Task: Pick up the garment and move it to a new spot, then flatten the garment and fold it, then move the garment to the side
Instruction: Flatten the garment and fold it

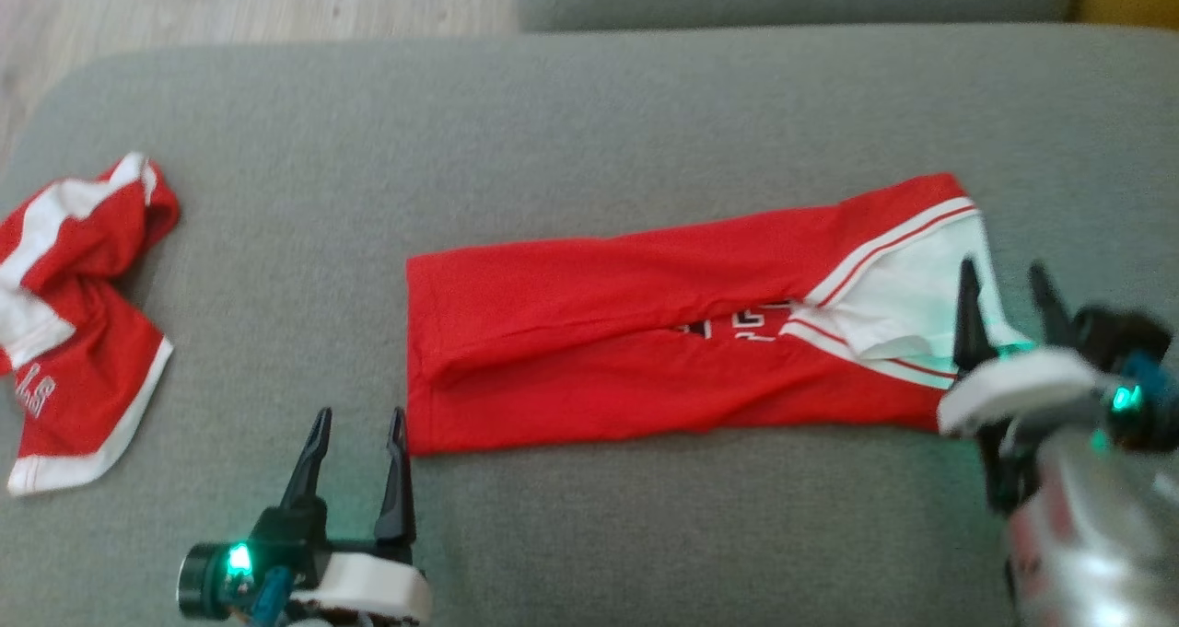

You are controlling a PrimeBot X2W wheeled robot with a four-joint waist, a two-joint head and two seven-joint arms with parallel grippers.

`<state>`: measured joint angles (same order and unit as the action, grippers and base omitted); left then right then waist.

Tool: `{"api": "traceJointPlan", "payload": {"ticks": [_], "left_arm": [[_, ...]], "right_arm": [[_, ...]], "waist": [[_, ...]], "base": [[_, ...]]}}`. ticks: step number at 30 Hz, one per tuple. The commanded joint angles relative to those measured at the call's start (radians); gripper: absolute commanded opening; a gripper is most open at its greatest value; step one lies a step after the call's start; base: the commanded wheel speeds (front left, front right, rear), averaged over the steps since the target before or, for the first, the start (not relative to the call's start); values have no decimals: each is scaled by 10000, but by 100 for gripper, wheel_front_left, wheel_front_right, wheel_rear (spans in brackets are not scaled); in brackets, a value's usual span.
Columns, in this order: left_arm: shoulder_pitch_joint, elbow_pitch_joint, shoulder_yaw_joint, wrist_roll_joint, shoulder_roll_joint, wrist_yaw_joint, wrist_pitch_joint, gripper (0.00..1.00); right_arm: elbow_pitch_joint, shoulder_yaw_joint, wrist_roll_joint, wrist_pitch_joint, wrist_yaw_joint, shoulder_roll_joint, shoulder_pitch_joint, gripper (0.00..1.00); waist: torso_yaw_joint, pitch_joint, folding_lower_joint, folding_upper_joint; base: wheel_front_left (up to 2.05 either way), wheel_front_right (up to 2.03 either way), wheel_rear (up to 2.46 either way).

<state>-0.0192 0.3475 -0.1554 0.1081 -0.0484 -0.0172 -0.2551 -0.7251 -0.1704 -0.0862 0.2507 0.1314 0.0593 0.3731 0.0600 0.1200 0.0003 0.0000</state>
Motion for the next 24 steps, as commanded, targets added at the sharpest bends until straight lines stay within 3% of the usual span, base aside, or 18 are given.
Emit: {"api": "traceJointPlan", "payload": {"ticks": [1, 10, 17, 18, 19, 20, 24], "left_arm": [[-375, -207, 228, 66, -19, 29, -66, 100], [-707, 63, -84, 196, -19, 80, -66, 100], [-776, 22, 45, 169, -19, 79, -67, 100], [-773, 18, 48, 159, -19, 87, -67, 100], [-776, 23, 40, 150, -19, 102, -67, 100], [-782, 28, 28, 150, -19, 110, -67, 100], [-798, 28, -64, 167, -18, 122, -67, 100]], "right_arm": [[-59, 75, 164, 105, -7, 193, 572, 100], [-3012, -1259, 899, -602, -7, 474, 1663, 100], [-4099, -224, -404, -587, -7, 63, 1616, 100], [-4152, 16, -650, -599, -7, 34, 1591, 75], [-4175, 233, -870, -600, -7, 17, 1565, 19], [-4178, 405, -1064, -581, -7, 13, 1542, 0], [-3980, 724, -1680, -279, -7, 390, 1550, 0]], "waist": [[203, 376, -3, 0], [599, 819, -3, 0], [546, 817, -3, 0], [507, 806, -3, 0], [476, 803, -3, 0], [439, 795, -3, 0], [315, 732, -3, 0]], "base": [[0, 0, 0], [0, 0, 0], [0, 0, 0], [0, 0, 0], [0, 0, 0], [0, 0, 0], [0, 0, 0]]}}
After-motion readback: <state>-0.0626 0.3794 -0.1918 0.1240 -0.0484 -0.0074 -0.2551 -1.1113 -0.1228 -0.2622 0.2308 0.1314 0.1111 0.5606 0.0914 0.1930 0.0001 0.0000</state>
